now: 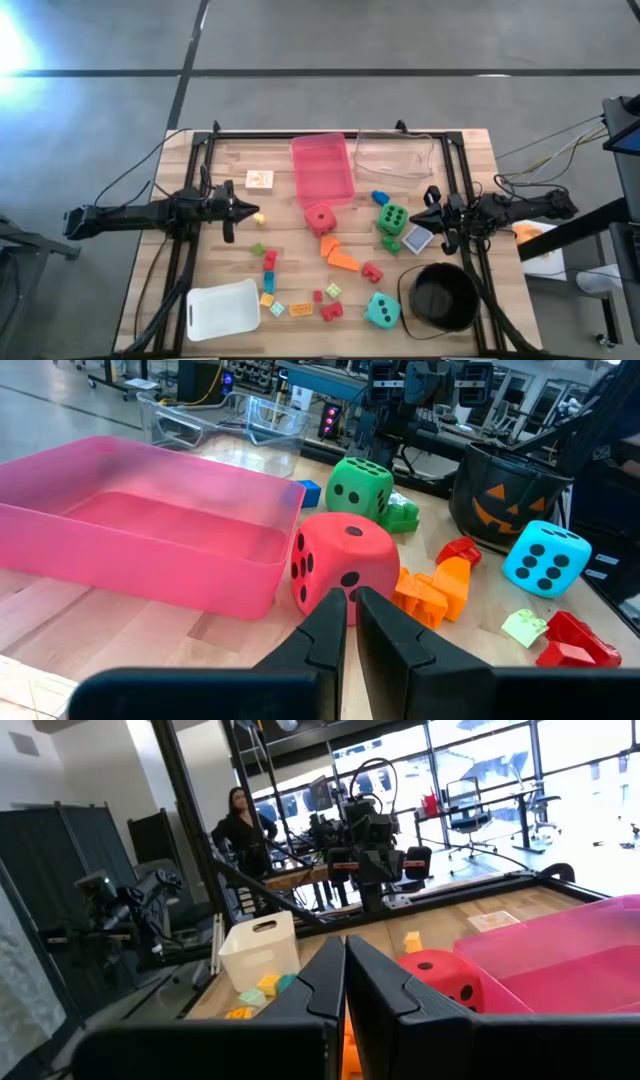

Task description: Pick & Place Toys

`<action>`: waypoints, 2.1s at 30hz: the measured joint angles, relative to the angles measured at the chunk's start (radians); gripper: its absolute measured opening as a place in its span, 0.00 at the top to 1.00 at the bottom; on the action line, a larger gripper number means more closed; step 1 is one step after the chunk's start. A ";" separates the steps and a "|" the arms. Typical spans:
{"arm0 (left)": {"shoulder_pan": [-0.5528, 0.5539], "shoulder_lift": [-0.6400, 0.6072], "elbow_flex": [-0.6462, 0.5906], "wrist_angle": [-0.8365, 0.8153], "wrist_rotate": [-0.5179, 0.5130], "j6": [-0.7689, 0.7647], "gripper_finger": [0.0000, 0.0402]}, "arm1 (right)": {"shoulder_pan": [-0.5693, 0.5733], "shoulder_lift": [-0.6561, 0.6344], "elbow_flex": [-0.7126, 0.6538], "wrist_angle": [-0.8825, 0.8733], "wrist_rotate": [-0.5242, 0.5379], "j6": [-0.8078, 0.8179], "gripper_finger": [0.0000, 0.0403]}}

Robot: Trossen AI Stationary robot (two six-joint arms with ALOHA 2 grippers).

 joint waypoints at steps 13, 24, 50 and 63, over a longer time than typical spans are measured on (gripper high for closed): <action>0.000 0.000 0.000 0.000 0.000 0.000 0.92 | 0.000 0.000 0.000 0.000 -0.003 0.000 0.98; 0.000 0.000 0.000 0.000 0.000 0.000 0.92 | 0.000 0.000 0.000 0.000 -0.003 0.000 0.98; 0.000 0.000 0.000 0.000 0.000 0.000 0.92 | 0.000 0.000 0.000 0.000 0.001 0.000 0.98; -0.002 -0.001 -0.001 0.137 -0.005 -0.571 0.92 | 0.000 0.000 0.000 0.000 0.000 0.000 0.98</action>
